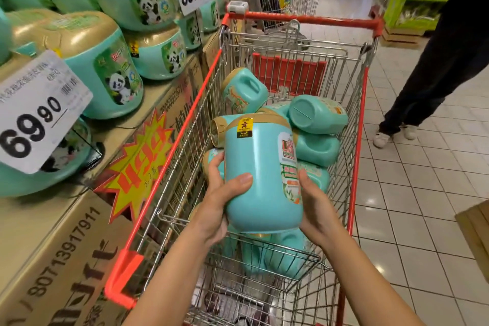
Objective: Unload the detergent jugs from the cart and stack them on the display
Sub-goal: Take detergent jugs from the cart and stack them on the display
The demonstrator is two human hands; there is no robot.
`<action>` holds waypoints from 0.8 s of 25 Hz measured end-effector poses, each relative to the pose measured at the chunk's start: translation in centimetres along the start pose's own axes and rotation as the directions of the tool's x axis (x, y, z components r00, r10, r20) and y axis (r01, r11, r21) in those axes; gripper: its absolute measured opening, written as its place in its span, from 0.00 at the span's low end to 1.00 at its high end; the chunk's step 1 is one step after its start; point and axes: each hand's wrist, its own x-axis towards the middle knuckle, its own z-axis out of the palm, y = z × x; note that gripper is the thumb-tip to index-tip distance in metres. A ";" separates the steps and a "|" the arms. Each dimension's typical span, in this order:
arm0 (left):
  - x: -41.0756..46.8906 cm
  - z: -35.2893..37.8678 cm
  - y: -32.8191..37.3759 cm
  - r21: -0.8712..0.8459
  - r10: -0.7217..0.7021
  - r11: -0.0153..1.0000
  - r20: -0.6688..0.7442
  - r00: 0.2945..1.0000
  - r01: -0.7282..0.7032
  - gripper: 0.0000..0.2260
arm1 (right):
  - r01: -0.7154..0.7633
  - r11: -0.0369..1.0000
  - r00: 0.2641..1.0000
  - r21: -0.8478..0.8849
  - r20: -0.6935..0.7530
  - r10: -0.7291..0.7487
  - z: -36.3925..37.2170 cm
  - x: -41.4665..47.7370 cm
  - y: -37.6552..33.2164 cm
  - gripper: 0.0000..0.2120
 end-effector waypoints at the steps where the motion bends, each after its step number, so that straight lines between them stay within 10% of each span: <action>1: -0.2 -0.1 -0.2 -0.019 0.001 1.000 0.020 1.000 -0.001 0.59 | -0.041 0.997 0.998 0.062 0.059 0.037 0.1 0.0 0.1 0.38; 4: -0.7 -0.6 -0.3 -0.012 -0.001 1.000 0.043 0.999 0.001 0.52 | -0.048 0.988 0.992 0.150 0.119 0.030 0.0 -0.5 0.6 0.50; 8: -2.4 -1.0 0.5 0.214 0.103 0.973 -0.049 0.993 -0.090 0.35 | 0.067 0.991 0.995 0.116 0.062 -0.074 -0.4 -1.8 1.0 0.35; 12: -6.0 0.4 -0.7 0.254 0.227 0.952 -0.204 0.952 -0.173 0.33 | 0.169 0.978 0.985 -0.118 0.007 -0.170 -0.1 -4.1 1.1 0.37; 20: -18.1 -0.6 -3.1 0.172 0.352 0.934 -0.590 0.727 -0.312 0.38 | 0.262 0.907 0.923 -0.329 0.359 -0.136 4.4 -9.7 4.6 0.40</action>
